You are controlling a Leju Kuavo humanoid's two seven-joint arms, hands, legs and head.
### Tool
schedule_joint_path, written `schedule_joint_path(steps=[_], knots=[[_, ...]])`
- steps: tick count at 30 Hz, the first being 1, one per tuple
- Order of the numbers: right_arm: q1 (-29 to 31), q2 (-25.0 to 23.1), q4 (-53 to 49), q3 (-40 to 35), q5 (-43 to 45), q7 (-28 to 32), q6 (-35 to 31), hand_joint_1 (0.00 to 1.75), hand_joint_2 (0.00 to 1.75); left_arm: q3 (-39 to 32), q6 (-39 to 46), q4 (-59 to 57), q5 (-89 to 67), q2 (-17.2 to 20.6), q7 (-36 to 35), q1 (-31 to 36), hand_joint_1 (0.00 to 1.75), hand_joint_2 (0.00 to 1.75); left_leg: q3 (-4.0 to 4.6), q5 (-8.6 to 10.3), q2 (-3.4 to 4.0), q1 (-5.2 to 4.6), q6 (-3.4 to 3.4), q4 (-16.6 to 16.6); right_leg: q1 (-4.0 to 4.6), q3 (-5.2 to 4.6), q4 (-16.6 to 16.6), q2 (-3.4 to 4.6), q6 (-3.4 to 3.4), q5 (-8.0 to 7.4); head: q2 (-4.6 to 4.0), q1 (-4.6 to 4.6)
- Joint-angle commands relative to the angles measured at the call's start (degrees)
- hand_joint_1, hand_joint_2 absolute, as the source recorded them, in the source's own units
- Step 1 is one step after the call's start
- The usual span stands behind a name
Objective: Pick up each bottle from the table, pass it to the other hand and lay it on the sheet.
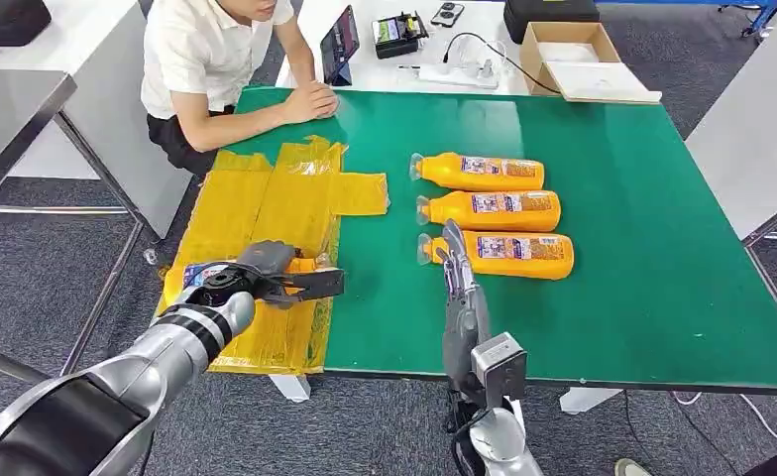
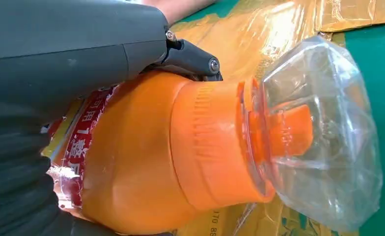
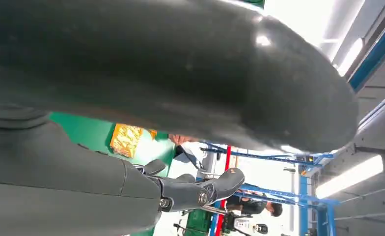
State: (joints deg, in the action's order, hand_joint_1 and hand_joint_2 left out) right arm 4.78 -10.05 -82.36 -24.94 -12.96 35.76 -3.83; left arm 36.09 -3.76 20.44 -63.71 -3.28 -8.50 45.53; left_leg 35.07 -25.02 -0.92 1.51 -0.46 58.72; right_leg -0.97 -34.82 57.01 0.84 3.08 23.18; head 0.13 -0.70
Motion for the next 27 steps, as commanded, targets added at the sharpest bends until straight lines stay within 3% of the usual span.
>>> schedule_joint_path(steps=[1,17,18,19,20,21,22,27], knots=[[1.98,0.7,3.15,-0.49,0.2,-0.21,0.0,0.0,0.0,1.45,-0.57,-4.13,0.1,0.39,0.06,0.33,1.75,1.75,-0.22,-0.04,0.23,0.0,0.12,-0.09,0.05,0.17,-0.11,0.09,-0.12,-0.02,0.0,0.0],[1.98,0.7,3.15,-0.49,0.2,-0.21,0.0,0.0,0.0,1.45,-0.57,-4.13,0.1,0.39,0.06,0.33,1.75,1.75,-0.16,-0.03,0.16,-0.01,0.06,-0.05,0.02,0.12,-0.05,0.07,-0.06,-0.01,0.0,0.0],[1.98,0.7,3.15,-0.49,0.2,-0.21,0.0,0.0,0.0,1.45,-0.57,-4.13,0.1,0.39,0.06,0.33,0.0,1.75,-0.21,-0.04,0.19,-0.01,0.09,-0.07,0.03,0.16,-0.07,0.08,-0.09,-0.01,0.0,0.0],[1.6,1.51,3.29,-1.14,-1.72,4.24,-4.77,0.0,0.0,-12.95,-8.15,6.45,14.5,-2.17,14.46,-6.61,0.0,1.75,-0.27,-0.03,0.24,-0.01,0.13,-0.12,0.05,0.22,-0.13,0.08,-0.13,-0.02,0.0,0.0],[1.55,3.41,3.17,-3.31,0.4,4.24,-7.64,0.0,0.0,-16.22,-7.78,18.86,33.05,-1.82,35.7,-12.99,0.0,1.75,-0.31,-0.02,0.09,-0.06,0.13,-0.18,-0.01,0.3,-0.18,-0.04,-0.08,0.01,0.0,0.0],[1.59,4.49,3.05,-4.35,1.32,4.24,-9.24,0.0,0.0,-13.36,-7.72,31.27,34.72,-0.08,29.47,-18.66,0.0,1.75,-0.33,-0.01,0.12,-0.1,0.11,-0.22,-0.06,0.27,-0.19,0.02,-0.04,0.01,0.0,0.0],[1.55,5.01,3.02,-4.75,1.82,4.24,-9.68,0.0,0.0,-11.09,-6.59,35.84,35.14,1.23,27.29,-20.34,0.0,1.75,-0.46,-0.03,0.21,-0.09,0.16,-0.29,-0.03,0.37,-0.29,0.07,-0.08,-0.01,0.0,0.0],[1.41,5.71,2.74,-5.21,1.7,4.24,-10.74,0.0,0.0,-5.22,3.02,35.84,32.04,2.66,26.73,-18.98,0.0,1.75,-0.02,-0.07,0.02,-0.09,0.11,-0.01,-0.04,0.1,-0.06,0.01,-0.06,0.04,0.0,0.04]])
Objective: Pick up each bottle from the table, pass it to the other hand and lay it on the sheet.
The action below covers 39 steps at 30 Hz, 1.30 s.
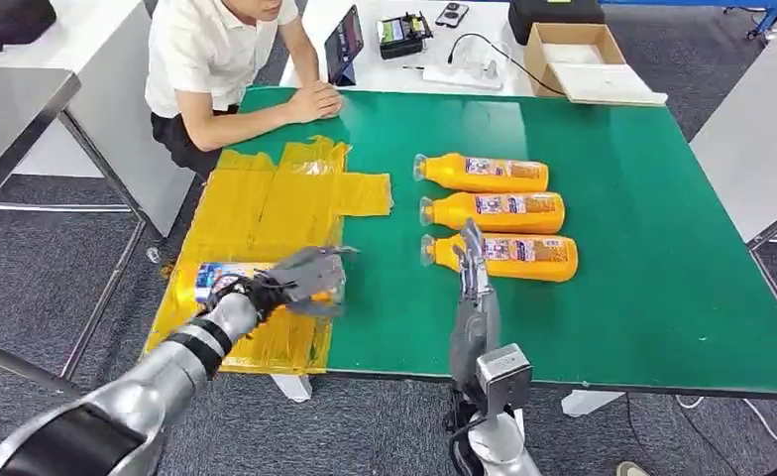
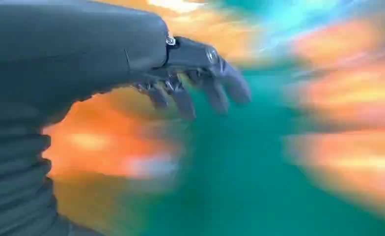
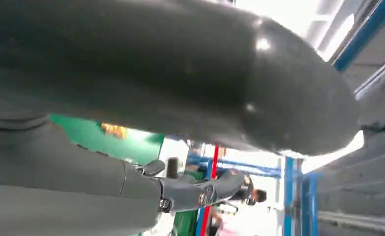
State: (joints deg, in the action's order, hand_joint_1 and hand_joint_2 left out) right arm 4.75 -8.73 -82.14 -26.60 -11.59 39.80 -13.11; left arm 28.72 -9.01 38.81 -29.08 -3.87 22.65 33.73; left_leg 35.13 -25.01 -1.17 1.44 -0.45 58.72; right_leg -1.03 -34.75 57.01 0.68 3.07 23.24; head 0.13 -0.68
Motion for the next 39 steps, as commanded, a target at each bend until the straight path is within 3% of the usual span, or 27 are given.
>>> schedule_joint_path(steps=[1,6,9,23,25,27,28,29,31,32,33,36,39], knots=[[1.38,4.32,2.56,-3.43,0.19,0.2,-1.44,0.0,0.0,2.65,8.95,17.3,-3.14,3.2,-4.47,-6.99,0.0,1.75,-0.15,-0.13,0.47,-0.01,0.15,-0.04,0.04,0.05,-0.1,0.27,-0.09,-0.03,0.0,-0.04],[0.78,4.12,1.75,-2.99,-0.61,0.2,-1.58,0.0,0.0,4.63,11.3,19.6,-4.21,3.73,-3.92,-7.45,0.0,1.75,0.02,-0.02,-0.02,-0.01,0.1,-0.04,0.01,-0.05,-0.1,-0.15,-0.09,0.0,0.0,-0.04],[0.3,4.27,1.29,-2.88,-0.58,0.2,-1.55,0.0,0.0,5.23,12.88,22.37,-5.11,3.99,-3.58,-8.59,0.0,1.75,-0.07,-0.05,0.23,0.0,0.2,-0.06,0.07,0.01,-0.13,0.03,-0.11,0.0,0.0,-0.06],[-0.55,4.45,0.97,-2.72,-1.32,0.2,-1.66,0.0,0.0,6.18,18.74,26.0,-10.42,3.77,-5.37,-10.7,0.0,1.75,0.02,0.0,0.11,0.0,0.16,-0.06,0.05,-0.05,-0.1,-0.06,-0.09,-0.02,0.0,-0.04],[-0.52,4.44,2.08,-2.14,-4.27,0.2,-4.12,0.0,0.0,3.89,19.56,28.21,-7.14,2.58,-3.6,-12.37,0.0,1.75,-0.03,-0.02,0.16,0.0,0.18,-0.06,0.05,-0.01,-0.11,-0.03,-0.1,-0.01,0.0,-0.04],[1.57,5.08,10.38,0.44,-18.73,-1.62,-15.76,0.0,0.0,-1.65,21.97,35.03,4.16,-1.37,0.6,-17.61,0.0,1.75,-0.01,-0.01,0.15,-0.01,0.18,-0.08,0.04,-0.02,-0.14,-0.02,-0.07,-0.02,0.0,-0.04],[3.17,5.85,14.62,1.57,-21.77,-2.79,-18.44,0.0,0.0,-2.7,21.9,37.56,8.43,-2.42,1.26,-19.39,0.0,1.75,0.01,-0.01,0.15,0.0,0.17,-0.07,0.04,-0.04,-0.15,0.0,-0.04,-0.04,0.0,-0.06],[5.24,6.81,19.75,2.98,-26.29,-4.74,-23.0,0.0,1.75,-3.58,22.25,39.7,13.18,-3.52,2.39,-21.12,0.0,1.75,-0.1,-0.02,0.17,-0.01,0.21,-0.12,0.05,0.08,-0.23,0.0,-0.04,-0.04,0.0,-0.04],[9.26,8.31,28.29,7.67,-33.79,-7.95,-26.89,0.0,1.75,-3.91,23.65,41.92,19.95,-4.67,2.76,-23.52,0.0,1.75,-0.15,-0.03,0.25,-0.01,0.23,-0.14,0.05,0.12,-0.27,0.07,-0.04,-0.07,0.0,-0.06],[11.26,7.62,32.5,17.18,-43.53,-7.07,-26.89,0.0,1.75,-3.51,26.43,42.43,23.11,-5.56,2.89,-25.01,0.0,1.75,-0.04,0.01,0.16,-0.02,0.2,-0.1,0.02,0.03,-0.22,0.03,-0.01,-0.08,0.0,-0.04],[12.57,7.27,35.27,21.46,-45.09,-4.36,-26.89,0.0,1.75,-2.21,27.24,42.15,23.77,-5.41,3.14,-25.31,0.0,1.75,-0.1,0.02,0.15,-0.05,0.25,-0.13,0.01,0.12,-0.28,-0.02,-0.01,-0.09,0.0,-0.04],[15.96,8.23,39.28,25.26,-51.84,-5.29,-26.89,0.0,1.75,0.3,33.8,41.29,18.35,-4.93,6.26,-26.76,0.0,1.75,-0.06,0.05,0.08,-0.14,0.29,-0.1,-0.1,0.11,-0.26,-0.13,-0.04,-0.1,0.0,-0.06],[20.47,9.69,44.83,23.08,-53.96,-7.41,-26.89,0.0,1.75,3.13,35.84,41.39,13.86,-3.41,6.96,-29.39,0.0,1.75,0.09,0.1,0.11,-0.21,0.31,-0.07,-0.17,-0.06,-0.18,-0.02,0.04,-0.13,0.0,-0.04]])
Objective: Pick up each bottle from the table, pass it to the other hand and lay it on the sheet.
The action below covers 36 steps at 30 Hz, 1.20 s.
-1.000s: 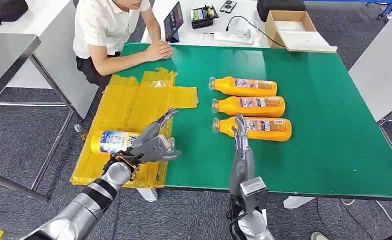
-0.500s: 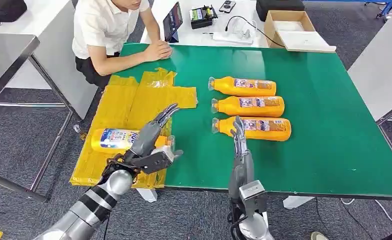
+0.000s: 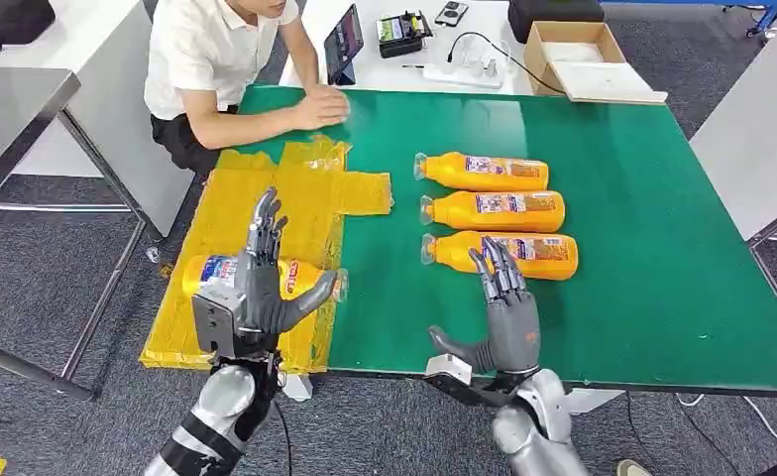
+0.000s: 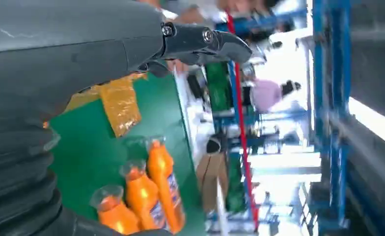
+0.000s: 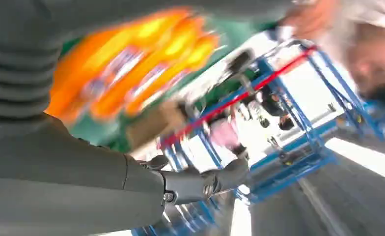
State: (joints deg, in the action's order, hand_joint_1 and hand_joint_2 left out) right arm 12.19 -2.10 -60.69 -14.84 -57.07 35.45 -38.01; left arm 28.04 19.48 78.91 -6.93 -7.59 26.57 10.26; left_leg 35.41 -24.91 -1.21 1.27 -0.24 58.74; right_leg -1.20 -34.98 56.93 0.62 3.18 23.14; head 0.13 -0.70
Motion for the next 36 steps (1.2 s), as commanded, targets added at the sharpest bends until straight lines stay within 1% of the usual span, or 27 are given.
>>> schedule_joint_path(steps=[1,10,13,16,17,20,23,24,25,27,28,31,32,33,36], knots=[[13.65,3.06,24.34,10.72,-8.26,-3.28,-1.99,0.0,1.75,4.04,7.77,1.34,-8.94,0.43,2.97,-6.37,0.0,1.75,-0.29,-0.03,0.29,-0.04,0.12,-0.12,0.01,0.23,-0.14,0.15,-0.1,-0.05,0.0,-0.07],[13.59,2.85,24.15,10.53,-8.36,-3.6,-1.99,0.0,1.75,3.9,7.77,1.57,-8.95,0.5,2.94,-6.1,0.0,1.75,-0.21,-0.03,0.14,0.0,0.1,-0.06,0.05,0.15,-0.07,0.01,-0.06,-0.01,0.0,-0.04],[15.3,3.51,27.34,6.78,-9.64,-6.41,-1.78,0.0,1.75,4.43,8.34,1.73,-11.26,0.42,2.27,-6.27,0.0,1.75,-0.3,-0.06,0.22,0.0,0.14,-0.07,0.06,0.24,-0.09,0.03,-0.09,0.0,0.0,-0.04],[17.77,3.5,30.66,3.14,-10.7,-9.27,-1.18,0.0,1.75,4.72,9.83,1.54,-13.71,0.31,2.18,-5.79,0.0,1.75,-0.19,-0.05,0.31,0.0,0.1,-0.02,0.04,0.11,-0.03,0.16,-0.06,-0.04,0.0,-0.04],[18.85,3.28,32.27,2.03,-10.21,-10.42,1.18,0.0,1.75,4.57,9.9,1.54,-13.85,0.27,2.08,-5.55,0.0,1.75,-0.25,-0.06,0.34,-0.01,0.13,-0.04,0.05,0.16,-0.05,0.15,-0.1,-0.04,0.0,-0.04],[21.24,3.52,35.27,-1.29,-11.86,-13.93,4.24,0.0,1.75,4.64,10.02,1.39,-14.34,0.07,2.04,-4.88,0.0,1.75,-0.13,-0.03,0.24,0.0,0.08,-0.01,0.04,0.06,-0.01,0.1,-0.07,-0.04,0.0,-0.04],[23.85,2.61,37.73,-2.7,-11.79,-15.31,8.36,0.0,1.75,5.45,9.35,0.2,-14.51,-0.33,1.91,-3.68,0.0,1.75,-0.19,-0.03,0.24,0.01,0.1,-0.02,0.06,0.11,-0.01,0.07,-0.11,-0.02,0.0,-0.04],[24.83,1.98,38.96,-3.08,-11.49,-16.44,11.03,0.0,1.75,5.8,9.08,-0.38,-14.42,-0.6,1.82,-3.2,0.0,1.75,-0.11,-0.01,0.2,0.0,0.09,0.0,0.04,0.03,0.01,0.06,-0.06,-0.03,0.0,-0.04],[25.84,1.9,40.38,-4.97,-13.16,-18.77,14.02,0.0,1.75,6.16,8.96,-0.71,-14.4,-0.73,1.84,-2.85,0.0,1.75,-0.19,-0.04,0.29,0.0,0.12,0.0,0.05,0.09,0.01,0.11,-0.12,-0.02,0.0,-0.04],[26.89,1.79,41.62,-6.47,-14.25,-21.8,18.32,0.0,1.75,6.55,8.61,-0.78,-14.1,-0.76,1.66,-2.57,0.0,1.75,-0.21,-0.04,0.28,0.0,0.11,-0.01,0.06,0.13,-0.01,0.1,-0.1,-0.02,0.0,-0.04],[27.3,1.99,42.22,-7.83,-15.66,-24.49,19.98,0.0,1.75,6.71,8.55,-0.79,-14.12,-0.56,1.68,-2.78,0.0,1.75,-0.27,-0.05,0.32,0.01,0.14,-0.03,0.07,0.19,-0.04,0.1,-0.13,-0.01,0.0,-0.04],[27.78,2.35,42.66,-9.73,-17.31,-28.76,21.42,0.0,1.75,6.67,8.57,-0.87,-13.91,-0.44,1.58,-3.01,0.0,1.75,-0.16,0.0,0.16,-0.01,0.09,-0.03,0.03,0.11,-0.02,0.02,-0.05,-0.02,0.0,-0.04],[28.04,2.35,43.26,-9.75,-17.36,-30.73,23.05,0.0,1.75,6.49,8.57,-0.89,-13.7,-0.44,1.34,-3.14,0.0,1.75,-0.27,-0.03,0.24,0.0,0.12,-0.05,0.06,0.2,-0.05,0.05,-0.1,-0.01,0.0,-0.04],[28.41,2.35,43.9,-10.05,-17.73,-32.65,25.13,0.0,1.75,6.24,8.34,-0.89,-13.24,-0.45,0.82,-3.33,0.0,1.75,-0.18,-0.01,0.15,-0.02,0.1,-0.04,0.02,0.12,-0.02,0.01,-0.06,-0.01,0.0,-0.04],[28.22,2.43,43.3,-10.14,-17.65,-33.75,26.05,0.0,1.75,6.22,8.14,-0.68,-13.15,-0.19,0.7,-3.59,0.0,1.75,-0.32,-0.02,0.2,0.02,0.11,-0.08,0.07,0.25,-0.09,0.01,-0.11,-0.01,0.0,-0.04]])
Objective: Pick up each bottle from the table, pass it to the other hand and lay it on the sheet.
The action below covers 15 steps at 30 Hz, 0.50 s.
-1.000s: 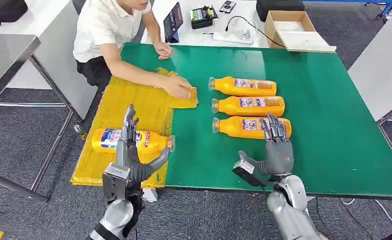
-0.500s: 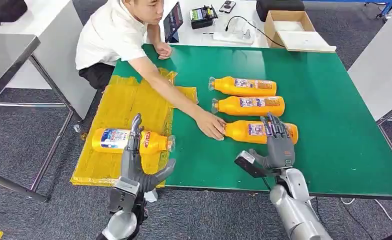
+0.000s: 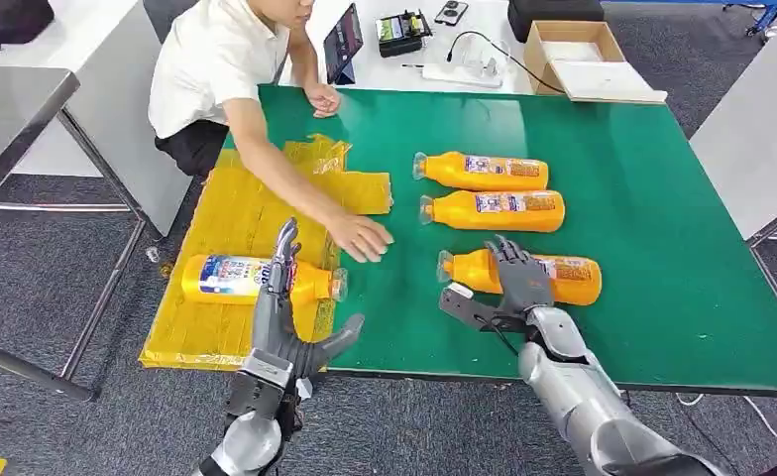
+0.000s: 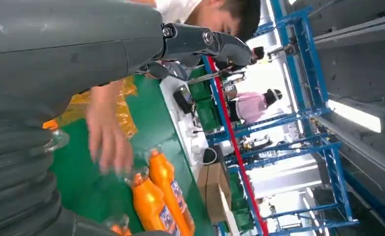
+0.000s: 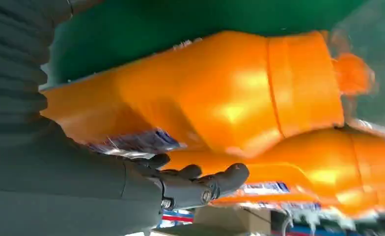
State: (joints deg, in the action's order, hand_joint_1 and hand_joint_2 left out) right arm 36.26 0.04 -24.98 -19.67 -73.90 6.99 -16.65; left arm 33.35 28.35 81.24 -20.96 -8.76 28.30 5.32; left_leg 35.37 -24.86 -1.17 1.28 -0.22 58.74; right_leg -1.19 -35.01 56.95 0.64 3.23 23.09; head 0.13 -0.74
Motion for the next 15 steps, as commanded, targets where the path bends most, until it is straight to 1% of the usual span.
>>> schedule_joint_path(steps=[1,2,3,7,12,15], knots=[[4.05,0.31,7.42,-6.35,-1.76,-6.52,5.59,0.0,1.75,0.9,-1.25,-2.76,0.98,1.11,-1.67,1.08,0.0,1.75,-0.22,-0.03,0.08,0.0,0.08,-0.06,0.05,0.21,-0.07,-0.05,-0.12,0.02,0.0,0.0],[3.88,0.16,7.13,-6.76,-2.11,-7.84,6.07,0.0,1.75,0.93,-1.87,-2.41,1.05,1.27,-2.27,0.81,0.0,1.75,-0.3,-0.01,0.06,0.0,0.11,-0.11,0.06,0.3,-0.12,-0.12,-0.17,0.02,0.0,0.0],[3.69,-0.04,6.64,-7.62,-2.56,-7.5,6.35,0.0,1.75,0.76,-1.97,-1.79,0.91,1.31,-2.51,0.31,0.0,1.75,-0.21,0.0,0.0,0.01,0.08,-0.07,0.05,0.22,-0.09,-0.13,-0.12,0.01,0.0,0.0],[1.85,-0.05,3.62,-11.1,-4.69,-8.88,4.54,0.0,1.75,0.76,-3.03,0.56,-0.67,1.43,-4.27,-2.0,0.0,1.75,-0.27,-0.02,0.12,0.02,0.09,-0.09,0.06,0.28,-0.12,0.0,-0.12,0.0,0.0,0.0],[1.58,0.18,3.25,-11.2,-4.64,-8.97,4.56,0.0,1.75,0.73,-3.13,0.75,-0.74,1.4,-4.36,-2.09,0.0,1.75,-0.42,0.0,0.08,0.02,0.11,-0.13,0.08,0.4,-0.15,-0.08,-0.16,0.01,0.0,0.0],[1.58,0.18,3.25,-11.2,-4.64,-8.97,4.56,0.0,1.75,0.73,-3.13,0.75,-0.74,1.4,-4.36,-2.09,0.0,1.75,-0.33,0.02,0.02,0.01,0.08,-0.06,0.05,0.3,-0.08,-0.07,-0.1,0.0,0.0,0.0]])
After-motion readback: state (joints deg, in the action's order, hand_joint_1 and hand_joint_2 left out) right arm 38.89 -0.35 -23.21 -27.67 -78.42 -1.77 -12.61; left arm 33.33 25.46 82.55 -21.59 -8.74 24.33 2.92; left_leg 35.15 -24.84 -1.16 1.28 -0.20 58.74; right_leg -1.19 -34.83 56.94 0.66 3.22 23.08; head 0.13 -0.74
